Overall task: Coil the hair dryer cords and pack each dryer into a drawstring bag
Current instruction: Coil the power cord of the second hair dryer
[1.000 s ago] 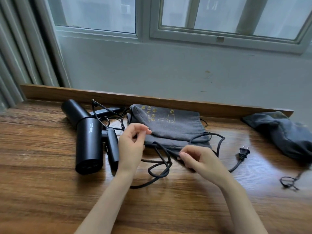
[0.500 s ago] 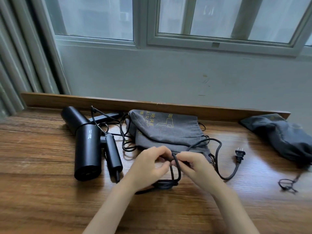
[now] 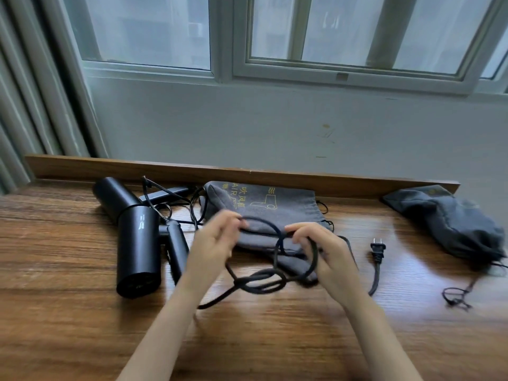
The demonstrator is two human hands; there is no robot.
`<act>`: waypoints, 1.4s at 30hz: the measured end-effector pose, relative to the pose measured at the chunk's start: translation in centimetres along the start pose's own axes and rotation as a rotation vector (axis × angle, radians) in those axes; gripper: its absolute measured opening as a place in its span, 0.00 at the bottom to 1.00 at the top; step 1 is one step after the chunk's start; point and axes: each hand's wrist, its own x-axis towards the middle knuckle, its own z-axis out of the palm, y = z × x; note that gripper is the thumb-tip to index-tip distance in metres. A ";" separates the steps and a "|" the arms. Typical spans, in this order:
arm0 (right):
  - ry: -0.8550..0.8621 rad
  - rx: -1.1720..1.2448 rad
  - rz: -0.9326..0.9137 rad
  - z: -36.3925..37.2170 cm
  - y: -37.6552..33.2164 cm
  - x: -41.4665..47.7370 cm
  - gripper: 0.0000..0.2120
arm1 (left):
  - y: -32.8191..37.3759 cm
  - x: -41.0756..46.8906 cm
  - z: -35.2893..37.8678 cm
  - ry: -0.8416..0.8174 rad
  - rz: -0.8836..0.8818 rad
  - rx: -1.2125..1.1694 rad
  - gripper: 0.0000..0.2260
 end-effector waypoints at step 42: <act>-0.086 0.464 0.327 2.3 2.5 -0.6 0.11 | -3.3 2.1 -3.3 0.313 -0.243 0.647 0.28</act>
